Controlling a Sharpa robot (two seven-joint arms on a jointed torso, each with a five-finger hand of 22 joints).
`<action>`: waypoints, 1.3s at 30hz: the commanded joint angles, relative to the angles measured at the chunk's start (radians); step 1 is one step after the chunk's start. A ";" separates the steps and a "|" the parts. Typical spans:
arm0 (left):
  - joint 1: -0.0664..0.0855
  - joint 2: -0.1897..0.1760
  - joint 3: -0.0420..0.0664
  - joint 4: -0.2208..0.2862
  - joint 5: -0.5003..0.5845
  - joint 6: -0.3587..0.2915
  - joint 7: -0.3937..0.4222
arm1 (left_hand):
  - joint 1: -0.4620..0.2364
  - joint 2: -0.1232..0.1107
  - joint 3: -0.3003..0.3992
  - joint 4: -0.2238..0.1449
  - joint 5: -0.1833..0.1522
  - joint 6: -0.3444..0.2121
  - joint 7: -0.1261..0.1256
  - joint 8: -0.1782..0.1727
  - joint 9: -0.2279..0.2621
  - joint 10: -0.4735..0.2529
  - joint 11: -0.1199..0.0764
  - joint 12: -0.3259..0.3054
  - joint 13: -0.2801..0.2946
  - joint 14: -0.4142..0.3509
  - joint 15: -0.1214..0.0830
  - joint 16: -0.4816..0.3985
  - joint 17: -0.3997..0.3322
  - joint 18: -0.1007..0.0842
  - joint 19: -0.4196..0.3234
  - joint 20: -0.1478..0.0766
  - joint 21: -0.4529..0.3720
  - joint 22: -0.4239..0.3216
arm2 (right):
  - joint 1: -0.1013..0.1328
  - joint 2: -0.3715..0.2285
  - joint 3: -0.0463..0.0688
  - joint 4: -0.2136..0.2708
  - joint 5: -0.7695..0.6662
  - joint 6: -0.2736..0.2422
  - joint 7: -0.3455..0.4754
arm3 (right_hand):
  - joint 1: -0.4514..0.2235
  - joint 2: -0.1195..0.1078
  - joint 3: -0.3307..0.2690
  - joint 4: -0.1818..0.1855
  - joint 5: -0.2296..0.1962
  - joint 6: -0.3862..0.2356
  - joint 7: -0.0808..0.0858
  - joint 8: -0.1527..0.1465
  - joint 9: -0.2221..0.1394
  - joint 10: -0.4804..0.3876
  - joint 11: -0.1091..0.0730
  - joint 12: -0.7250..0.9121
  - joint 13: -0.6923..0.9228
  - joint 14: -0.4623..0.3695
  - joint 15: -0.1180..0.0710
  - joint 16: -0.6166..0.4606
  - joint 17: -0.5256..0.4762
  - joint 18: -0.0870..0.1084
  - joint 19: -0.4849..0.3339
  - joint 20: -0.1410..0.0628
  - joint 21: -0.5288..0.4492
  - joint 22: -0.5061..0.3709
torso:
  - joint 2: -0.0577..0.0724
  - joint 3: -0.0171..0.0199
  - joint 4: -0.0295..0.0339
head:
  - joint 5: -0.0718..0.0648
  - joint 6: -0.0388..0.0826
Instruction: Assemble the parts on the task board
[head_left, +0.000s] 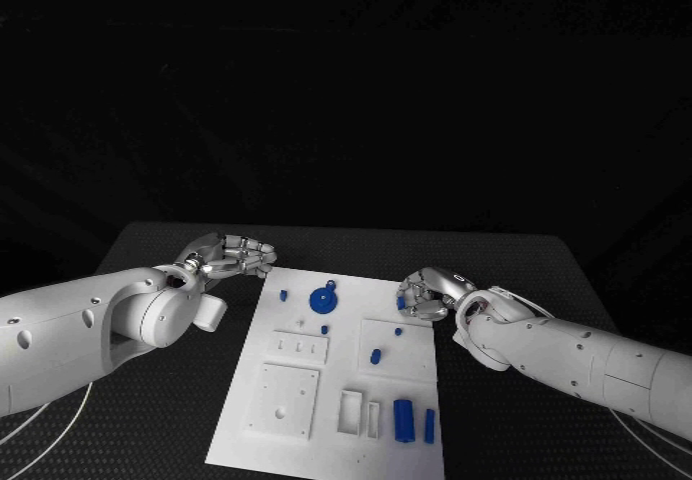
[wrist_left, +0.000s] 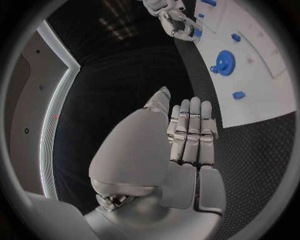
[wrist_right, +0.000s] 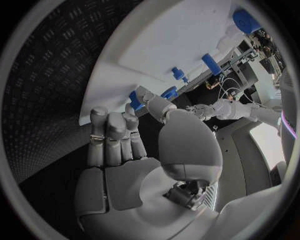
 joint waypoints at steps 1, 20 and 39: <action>0.001 0.001 0.001 0.003 -0.005 0.018 0.004 | 0.008 0.000 0.000 0.006 -0.007 0.002 0.002 -0.006 -0.002 0.006 0.001 -0.003 0.001 0.005 0.001 -0.005 0.002 0.017 -0.009 0.000 0.004 0.021 | -0.001 0.001 0.000 0.001 -0.007 0.017 0.007 | 0.009 0.000 0.004 -0.003 0.001 -0.009 0.006 -0.002 0.000 0.000 0.004 -0.003 0.001 0.001 0.009 -0.006 0.001 0.037 -0.003 0.005 0.002 -0.002 | 0.000 0.0007 -0.0003 | 0.001 0.000; 0.001 0.000 0.001 0.002 -0.006 0.019 0.003 | 0.011 0.002 -0.003 0.011 -0.008 0.002 0.002 -0.006 -0.002 0.007 0.001 -0.003 0.001 0.006 0.001 -0.006 0.003 0.017 -0.009 0.000 0.004 0.021 | -0.001 0.002 0.000 -0.001 -0.022 0.028 -0.006 | -0.013 0.027 0.022 0.022 0.000 0.047 -0.011 0.029 0.012 0.006 -0.011 -0.001 0.001 0.005 -0.004 -0.005 0.001 0.037 -0.002 0.009 0.006 -0.001 | 0.000 0.0007 -0.0003 | 0.001 0.000; 0.001 -0.002 0.001 0.003 -0.011 0.018 0.002 | 0.014 0.002 -0.005 0.012 -0.008 0.003 0.002 -0.005 -0.002 0.007 0.001 -0.003 0.001 0.006 0.001 -0.006 0.004 0.017 -0.009 0.000 0.005 0.021 | -0.001 0.004 0.000 -0.001 -0.022 0.019 -0.014 | -0.032 0.040 0.040 0.038 -0.002 0.086 -0.026 0.048 0.021 0.018 -0.026 0.001 0.000 0.011 -0.017 -0.003 0.001 0.037 0.002 0.004 0.012 0.000 | 0.000 0.0006 0.0003 | -0.001 -0.001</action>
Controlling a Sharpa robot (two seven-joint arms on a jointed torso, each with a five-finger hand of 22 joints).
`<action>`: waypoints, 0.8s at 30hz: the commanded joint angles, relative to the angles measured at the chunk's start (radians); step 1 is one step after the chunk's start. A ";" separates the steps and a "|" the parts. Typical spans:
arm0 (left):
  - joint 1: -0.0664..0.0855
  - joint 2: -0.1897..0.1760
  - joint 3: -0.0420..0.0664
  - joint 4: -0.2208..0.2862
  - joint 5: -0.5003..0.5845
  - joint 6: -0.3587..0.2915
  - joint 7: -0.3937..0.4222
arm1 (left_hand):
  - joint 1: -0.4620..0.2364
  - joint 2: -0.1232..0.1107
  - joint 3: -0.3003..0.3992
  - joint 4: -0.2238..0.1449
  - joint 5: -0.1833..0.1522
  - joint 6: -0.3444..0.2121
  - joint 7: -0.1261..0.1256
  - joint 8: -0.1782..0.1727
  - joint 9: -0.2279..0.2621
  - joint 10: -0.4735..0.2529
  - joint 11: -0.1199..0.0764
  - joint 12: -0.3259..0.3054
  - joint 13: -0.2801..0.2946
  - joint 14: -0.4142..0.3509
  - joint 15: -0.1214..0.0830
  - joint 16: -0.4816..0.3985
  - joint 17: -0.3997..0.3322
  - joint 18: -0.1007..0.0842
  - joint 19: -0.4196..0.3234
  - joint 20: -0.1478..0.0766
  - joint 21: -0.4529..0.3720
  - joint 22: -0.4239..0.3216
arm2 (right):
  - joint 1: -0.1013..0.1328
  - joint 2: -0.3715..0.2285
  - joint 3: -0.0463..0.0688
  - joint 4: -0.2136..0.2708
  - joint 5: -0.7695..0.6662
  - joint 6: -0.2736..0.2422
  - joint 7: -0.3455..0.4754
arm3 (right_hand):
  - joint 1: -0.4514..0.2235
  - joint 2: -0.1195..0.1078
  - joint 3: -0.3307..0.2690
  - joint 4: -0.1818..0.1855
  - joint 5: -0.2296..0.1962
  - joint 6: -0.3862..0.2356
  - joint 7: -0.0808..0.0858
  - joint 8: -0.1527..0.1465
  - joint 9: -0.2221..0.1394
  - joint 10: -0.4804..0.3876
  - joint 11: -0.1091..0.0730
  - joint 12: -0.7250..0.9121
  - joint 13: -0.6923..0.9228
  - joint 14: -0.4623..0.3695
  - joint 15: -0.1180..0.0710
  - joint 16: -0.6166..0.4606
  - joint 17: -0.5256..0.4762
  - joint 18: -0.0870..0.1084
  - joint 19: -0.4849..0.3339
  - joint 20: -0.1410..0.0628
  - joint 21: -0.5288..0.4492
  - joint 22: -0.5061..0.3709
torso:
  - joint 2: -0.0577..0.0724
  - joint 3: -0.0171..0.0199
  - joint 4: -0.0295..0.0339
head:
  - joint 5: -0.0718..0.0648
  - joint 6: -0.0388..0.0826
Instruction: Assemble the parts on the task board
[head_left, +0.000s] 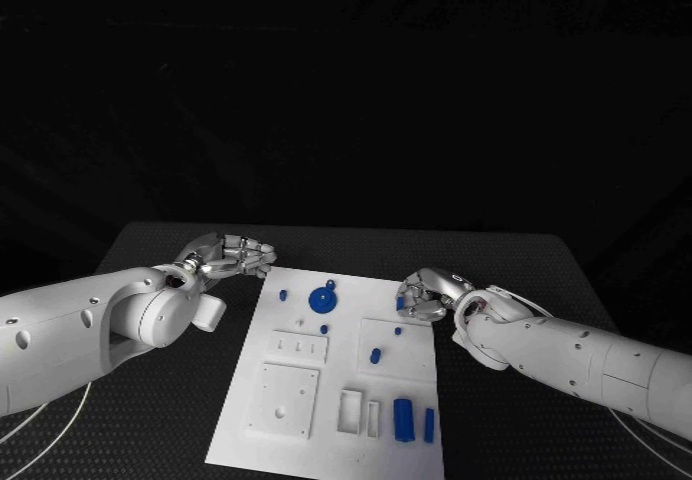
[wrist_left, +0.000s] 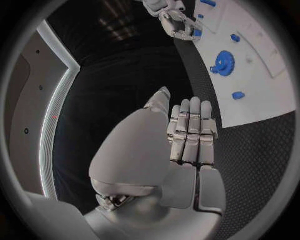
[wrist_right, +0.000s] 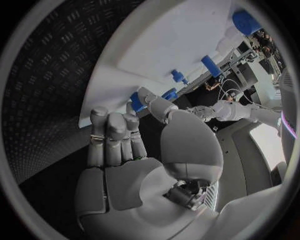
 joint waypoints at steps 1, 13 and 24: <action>0.001 0.000 0.001 0.003 -0.006 0.014 0.005 | 0.010 -0.002 0.000 0.007 -0.004 0.003 0.002 -0.005 -0.001 0.007 0.001 -0.003 0.001 0.006 0.001 -0.006 0.001 0.017 -0.009 0.000 0.005 0.020 | -0.001 0.000 0.000 0.001 -0.011 0.002 -0.008 | -0.005 0.007 0.001 0.004 -0.001 0.022 0.014 0.005 0.001 0.002 -0.006 0.002 0.000 0.001 -0.008 -0.003 0.001 0.035 0.001 0.001 0.004 0.001 | 0.000 -0.0004 0.0004 | 0.000 0.001; 0.001 0.002 0.001 0.005 -0.028 0.032 0.001 | 0.015 0.016 -0.008 0.013 -0.004 0.021 -0.009 0.005 0.003 0.027 -0.009 0.006 0.006 0.016 -0.001 -0.004 0.008 0.016 -0.009 -0.001 0.007 0.021 | -0.001 -0.006 0.000 0.022 -0.016 -0.044 -0.020 | 0.021 0.025 0.100 0.005 0.020 0.044 0.008 0.011 0.004 0.011 -0.012 0.004 0.003 0.008 -0.014 -0.001 0.000 0.035 0.006 -0.003 0.007 0.000 | 0.000 -0.0001 -0.0008 | 0.002 0.002; 0.002 0.018 0.007 0.005 -0.104 0.101 -0.099 | -0.076 0.041 -0.030 0.016 -0.007 0.076 -0.033 0.027 0.010 0.095 -0.034 0.038 0.023 0.066 -0.016 0.022 0.028 0.016 0.014 -0.015 0.025 0.023 | 0.036 -0.027 0.002 0.089 -0.074 -0.027 -0.089 | 0.013 0.019 0.114 -0.001 0.044 0.054 0.003 0.016 0.007 0.017 -0.017 0.010 0.008 0.013 -0.018 0.001 0.000 0.035 0.012 -0.005 0.011 0.000 | -0.002 -0.0032 -0.0040 | -0.001 0.011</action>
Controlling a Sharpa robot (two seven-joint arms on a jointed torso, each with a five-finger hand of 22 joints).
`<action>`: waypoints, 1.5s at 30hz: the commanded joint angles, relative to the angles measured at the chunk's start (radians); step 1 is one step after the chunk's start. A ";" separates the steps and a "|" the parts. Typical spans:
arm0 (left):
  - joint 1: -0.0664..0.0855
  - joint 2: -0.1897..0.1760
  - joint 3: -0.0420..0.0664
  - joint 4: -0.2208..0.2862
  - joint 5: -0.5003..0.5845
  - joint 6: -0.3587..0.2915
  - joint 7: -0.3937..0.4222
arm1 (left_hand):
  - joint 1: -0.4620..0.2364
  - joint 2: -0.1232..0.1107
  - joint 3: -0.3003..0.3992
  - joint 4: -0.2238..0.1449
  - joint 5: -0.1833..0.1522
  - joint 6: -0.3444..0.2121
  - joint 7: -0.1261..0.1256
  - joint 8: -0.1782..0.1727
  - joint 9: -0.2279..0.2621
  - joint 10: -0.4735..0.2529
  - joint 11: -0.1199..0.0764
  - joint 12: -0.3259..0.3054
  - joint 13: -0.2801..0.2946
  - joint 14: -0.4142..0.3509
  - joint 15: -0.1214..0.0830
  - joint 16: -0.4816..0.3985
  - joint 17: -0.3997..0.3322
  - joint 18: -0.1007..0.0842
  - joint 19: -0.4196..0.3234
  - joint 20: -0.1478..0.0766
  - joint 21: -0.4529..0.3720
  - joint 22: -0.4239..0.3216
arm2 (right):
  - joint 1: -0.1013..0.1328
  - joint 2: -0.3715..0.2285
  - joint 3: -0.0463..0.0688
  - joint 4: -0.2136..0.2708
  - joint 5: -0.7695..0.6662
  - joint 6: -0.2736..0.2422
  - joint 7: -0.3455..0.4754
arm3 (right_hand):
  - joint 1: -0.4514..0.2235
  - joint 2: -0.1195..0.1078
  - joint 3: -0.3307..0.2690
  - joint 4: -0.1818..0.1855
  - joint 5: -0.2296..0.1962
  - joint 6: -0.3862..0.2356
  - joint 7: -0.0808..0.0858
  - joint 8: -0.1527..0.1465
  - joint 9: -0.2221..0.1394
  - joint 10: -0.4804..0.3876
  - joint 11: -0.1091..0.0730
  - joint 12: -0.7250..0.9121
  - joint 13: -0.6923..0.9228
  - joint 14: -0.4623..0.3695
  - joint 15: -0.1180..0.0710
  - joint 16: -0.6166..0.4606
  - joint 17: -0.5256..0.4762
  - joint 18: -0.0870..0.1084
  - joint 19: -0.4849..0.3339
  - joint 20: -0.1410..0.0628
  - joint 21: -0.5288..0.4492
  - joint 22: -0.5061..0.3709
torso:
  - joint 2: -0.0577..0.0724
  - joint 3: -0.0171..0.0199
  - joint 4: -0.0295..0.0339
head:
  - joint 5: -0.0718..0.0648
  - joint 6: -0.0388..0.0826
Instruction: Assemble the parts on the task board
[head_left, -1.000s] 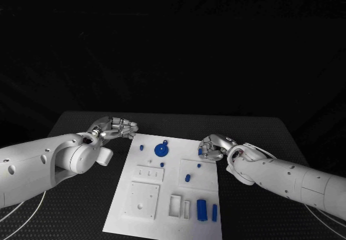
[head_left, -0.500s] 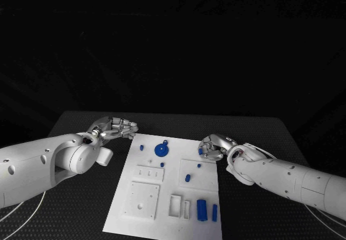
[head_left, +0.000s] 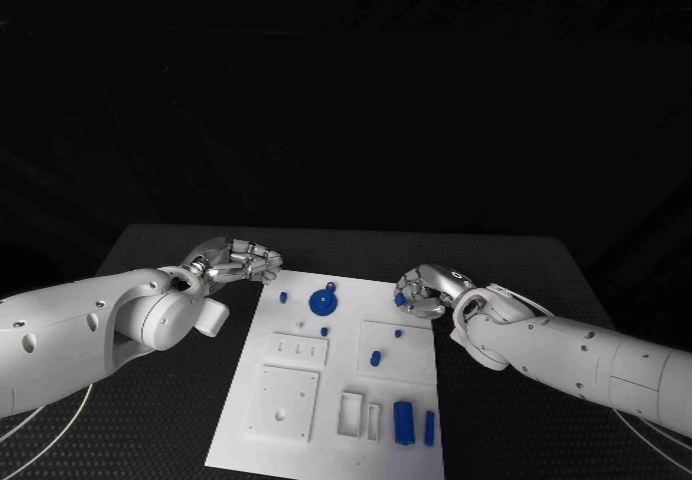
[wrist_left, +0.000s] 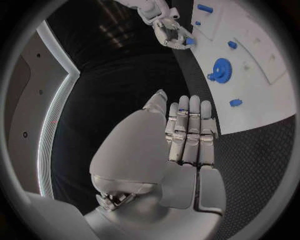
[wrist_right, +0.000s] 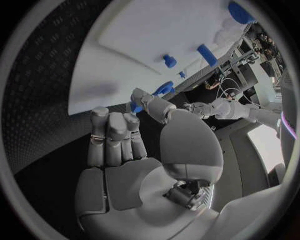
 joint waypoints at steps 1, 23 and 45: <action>0.002 0.014 0.005 0.002 -0.058 0.065 -0.081 | -0.059 -0.003 -0.009 0.001 -0.005 0.015 -0.005 0.001 -0.002 0.019 -0.007 0.008 0.005 0.018 -0.007 0.010 0.007 0.008 0.016 -0.010 0.010 0.023 | 0.021 -0.003 0.002 0.023 -0.057 0.017 -0.054 | -0.005 0.002 0.007 0.001 0.005 0.039 0.018 0.015 0.007 0.003 -0.003 0.005 0.001 0.003 -0.006 0.000 0.000 0.030 0.005 -0.002 0.005 -0.001 | 0.000 -0.0017 -0.0024 | -0.003 0.007; 0.002 0.125 0.002 0.005 -0.040 0.015 -0.203 | -0.240 -0.028 0.046 0.001 -0.080 0.043 -0.011 -0.020 -0.017 0.103 -0.047 0.038 0.053 0.084 -0.050 0.094 0.061 0.009 0.065 -0.052 0.092 0.025 | 0.097 0.021 0.002 0.181 -0.200 0.111 -0.189 | -0.009 -0.006 0.012 -0.002 0.007 0.044 0.016 0.017 0.008 0.006 -0.004 0.006 0.004 0.005 -0.007 0.001 0.000 0.030 0.007 -0.003 0.006 -0.001 | -0.037 -0.0126 -0.0128 | 0.024 0.026; 0.001 0.155 0.000 0.008 -0.080 0.110 -0.292 | -0.500 -0.009 0.071 0.003 -0.128 0.066 -0.021 -0.024 -0.023 0.114 -0.057 0.034 0.088 0.067 -0.056 0.135 0.074 0.014 0.043 -0.058 0.127 0.021 | 0.102 0.045 0.002 0.262 -0.240 0.100 -0.198 | -0.009 -0.011 0.019 0.000 0.009 0.047 0.015 0.018 0.009 0.008 -0.005 0.006 0.005 0.008 -0.008 0.001 0.000 0.030 0.009 -0.004 0.006 -0.002 | -0.044 -0.0132 -0.0150 | 0.029 0.014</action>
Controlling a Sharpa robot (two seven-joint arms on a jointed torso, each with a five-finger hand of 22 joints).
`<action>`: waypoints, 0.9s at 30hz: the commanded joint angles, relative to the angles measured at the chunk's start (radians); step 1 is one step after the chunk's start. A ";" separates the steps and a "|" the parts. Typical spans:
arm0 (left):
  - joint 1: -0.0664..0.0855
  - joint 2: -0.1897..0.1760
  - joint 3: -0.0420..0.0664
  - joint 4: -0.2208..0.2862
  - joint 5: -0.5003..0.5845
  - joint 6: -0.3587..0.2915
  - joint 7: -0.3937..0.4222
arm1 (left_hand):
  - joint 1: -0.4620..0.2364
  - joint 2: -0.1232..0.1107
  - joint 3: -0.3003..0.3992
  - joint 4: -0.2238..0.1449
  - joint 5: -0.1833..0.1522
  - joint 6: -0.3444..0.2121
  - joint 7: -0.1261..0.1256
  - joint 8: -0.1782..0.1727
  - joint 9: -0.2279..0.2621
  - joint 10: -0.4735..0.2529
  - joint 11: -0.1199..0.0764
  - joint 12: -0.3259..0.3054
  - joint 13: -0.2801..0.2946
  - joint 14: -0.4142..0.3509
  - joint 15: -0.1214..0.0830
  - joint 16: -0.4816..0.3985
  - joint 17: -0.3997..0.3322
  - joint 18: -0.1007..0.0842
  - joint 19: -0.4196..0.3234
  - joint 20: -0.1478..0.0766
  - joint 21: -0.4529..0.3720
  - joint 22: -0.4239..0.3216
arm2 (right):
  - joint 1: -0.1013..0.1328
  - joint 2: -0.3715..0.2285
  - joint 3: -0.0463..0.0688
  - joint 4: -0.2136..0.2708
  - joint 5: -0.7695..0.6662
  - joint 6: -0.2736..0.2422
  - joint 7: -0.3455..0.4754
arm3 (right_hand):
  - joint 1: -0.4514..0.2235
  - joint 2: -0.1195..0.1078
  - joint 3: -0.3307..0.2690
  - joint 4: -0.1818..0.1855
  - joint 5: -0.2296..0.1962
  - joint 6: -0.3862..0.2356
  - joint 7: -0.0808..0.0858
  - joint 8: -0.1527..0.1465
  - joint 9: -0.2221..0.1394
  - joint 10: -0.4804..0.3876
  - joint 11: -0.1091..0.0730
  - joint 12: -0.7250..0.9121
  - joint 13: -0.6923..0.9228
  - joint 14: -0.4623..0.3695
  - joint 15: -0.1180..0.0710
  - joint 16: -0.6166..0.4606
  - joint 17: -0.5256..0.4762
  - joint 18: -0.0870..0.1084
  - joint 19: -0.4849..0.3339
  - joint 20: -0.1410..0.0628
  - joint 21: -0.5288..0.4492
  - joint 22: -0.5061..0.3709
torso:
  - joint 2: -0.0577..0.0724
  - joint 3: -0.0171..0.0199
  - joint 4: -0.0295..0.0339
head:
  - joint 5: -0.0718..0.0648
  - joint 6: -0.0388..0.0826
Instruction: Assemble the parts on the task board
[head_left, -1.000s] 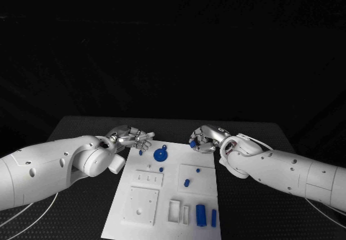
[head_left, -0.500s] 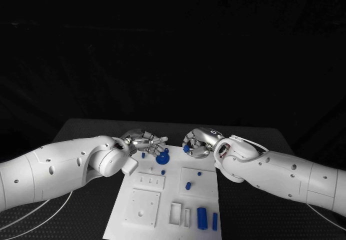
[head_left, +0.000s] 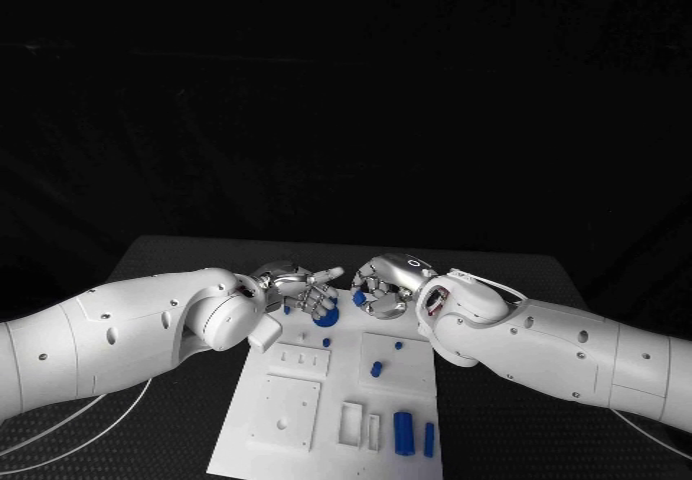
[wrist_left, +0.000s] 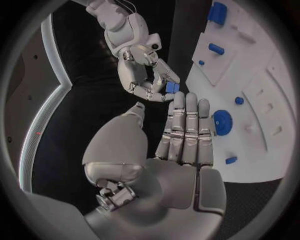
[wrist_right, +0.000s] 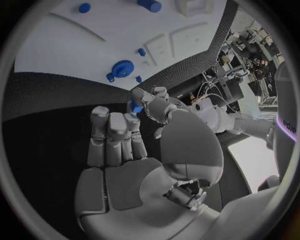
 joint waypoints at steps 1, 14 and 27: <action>0.000 0.004 0.000 0.002 -0.033 0.047 -0.041 | -0.020 -0.005 0.011 0.001 -0.006 0.014 -0.004 0.006 0.004 0.013 -0.005 0.002 0.005 0.000 -0.006 0.011 0.003 0.021 -0.008 -0.001 0.006 0.020 | 0.001 0.003 0.000 0.006 -0.026 0.003 -0.006 | -0.006 -0.003 0.009 -0.001 0.005 0.038 0.024 0.018 0.009 0.005 -0.002 0.007 0.001 0.005 -0.006 0.001 0.000 0.027 0.005 -0.001 0.007 -0.002 | 0.000 0.0002 0.0005 | 0.001 -0.003; 0.000 0.010 0.000 0.010 -0.033 0.061 -0.047 | -0.003 0.000 0.029 -0.003 -0.005 0.018 -0.008 0.009 0.008 0.018 -0.009 0.004 0.012 0.000 -0.009 0.022 0.008 0.021 -0.010 -0.004 0.014 0.022 | 0.001 0.009 0.000 0.013 -0.027 0.001 -0.004 | -0.006 -0.004 0.010 0.000 0.005 0.038 0.023 0.018 0.009 0.005 -0.002 0.006 0.002 0.005 -0.006 0.001 0.000 0.027 0.006 -0.002 0.007 -0.002 | 0.000 -0.0013 0.0002 | 0.001 -0.007; 0.000 0.015 0.000 0.010 -0.045 0.076 -0.061 | 0.036 0.003 0.024 -0.004 -0.005 0.011 -0.004 0.004 0.008 0.013 -0.006 0.000 0.017 -0.008 -0.007 0.027 0.008 0.017 -0.016 -0.003 0.020 0.022 | 0.001 0.020 0.001 0.018 -0.027 0.000 -0.003 | -0.007 -0.005 0.012 0.000 0.006 0.039 0.023 0.018 0.009 0.006 -0.002 0.006 0.002 0.006 -0.006 0.001 -0.001 0.027 0.007 -0.002 0.007 -0.002 | -0.001 -0.0015 0.0005 | 0.001 -0.010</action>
